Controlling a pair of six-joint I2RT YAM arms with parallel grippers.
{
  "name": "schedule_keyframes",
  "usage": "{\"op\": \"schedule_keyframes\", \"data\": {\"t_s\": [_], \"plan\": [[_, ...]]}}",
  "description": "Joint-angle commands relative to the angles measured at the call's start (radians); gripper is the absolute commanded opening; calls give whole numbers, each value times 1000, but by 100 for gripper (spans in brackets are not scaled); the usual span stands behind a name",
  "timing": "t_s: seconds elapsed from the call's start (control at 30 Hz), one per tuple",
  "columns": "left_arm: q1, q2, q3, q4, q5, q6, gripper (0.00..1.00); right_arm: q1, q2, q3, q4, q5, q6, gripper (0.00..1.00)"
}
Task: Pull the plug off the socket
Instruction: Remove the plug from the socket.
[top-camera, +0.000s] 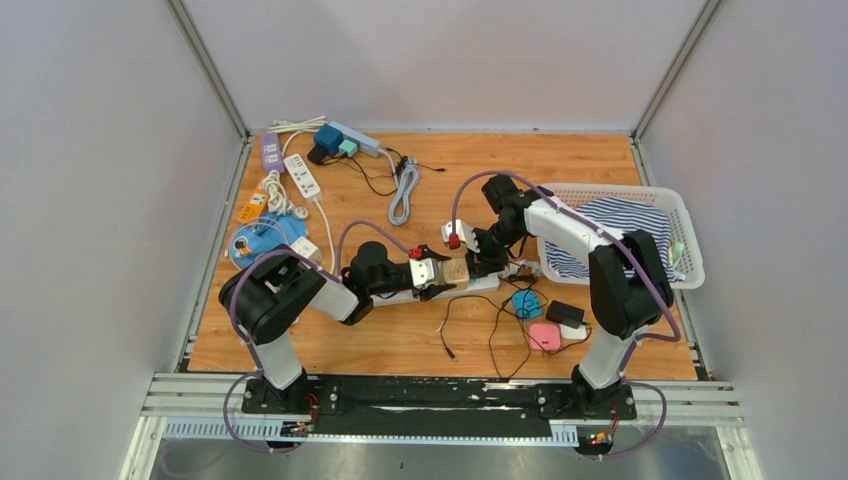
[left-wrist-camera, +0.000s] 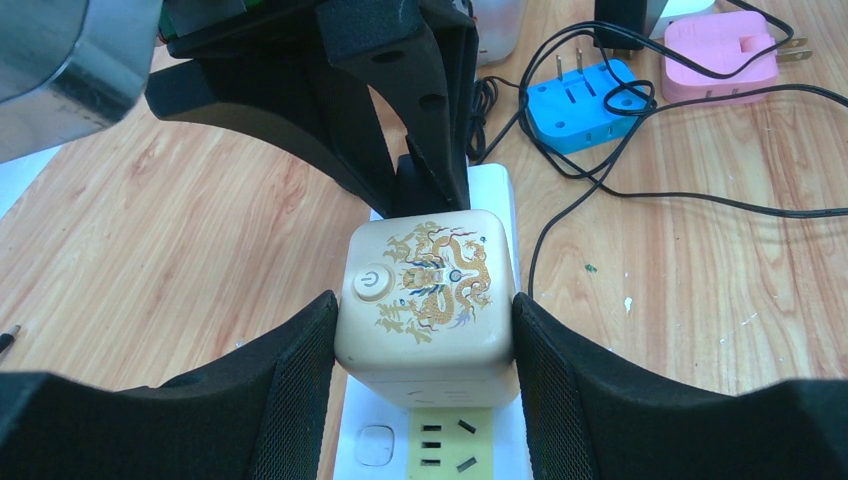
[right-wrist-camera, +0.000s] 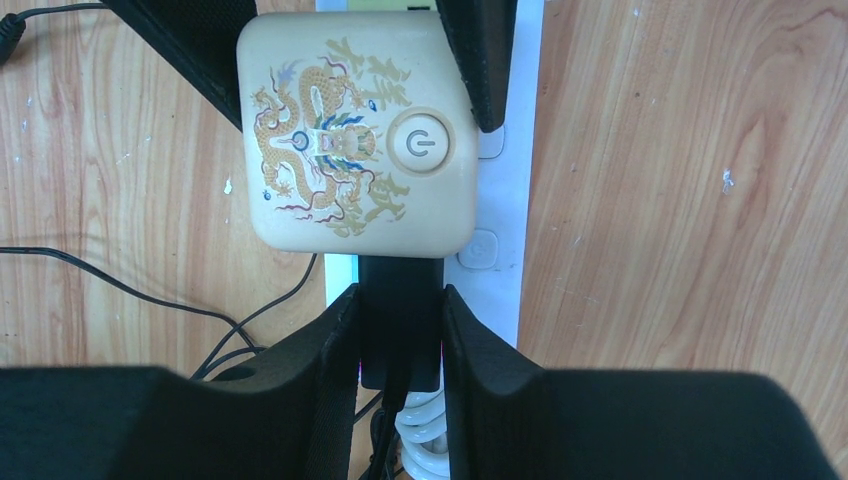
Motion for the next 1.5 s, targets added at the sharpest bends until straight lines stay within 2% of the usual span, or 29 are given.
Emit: {"op": "schedule_keyframes", "data": {"t_s": [0.0,0.2,0.37,0.63,0.8,0.97,1.1,1.27,1.47], "plan": [[1,11,-22,-81,-43,35,5,-9,-20,-15,1,44,30,0],[1,8,-24,-81,-44,36,5,45,19,-14,-152,-48,-140,0],[1,4,-27,-78,-46,37,5,54,28,19,-145,-43,-94,0],[1,7,-21,-86,-45,35,5,-67,-25,-15,32,30,80,0],[1,8,-23,-79,-52,31,5,-51,-13,-14,-96,-112,-68,0],[1,6,-28,-74,-60,29,5,21,17,-8,-179,-108,-166,0],[1,6,-31,-66,-63,28,5,28,30,7,-159,-68,-129,0],[1,6,-30,-66,-64,29,5,-23,3,-11,-117,-30,-98,0],[1,4,-29,-73,-64,29,5,-19,44,-11,-192,-67,-171,0]]}}
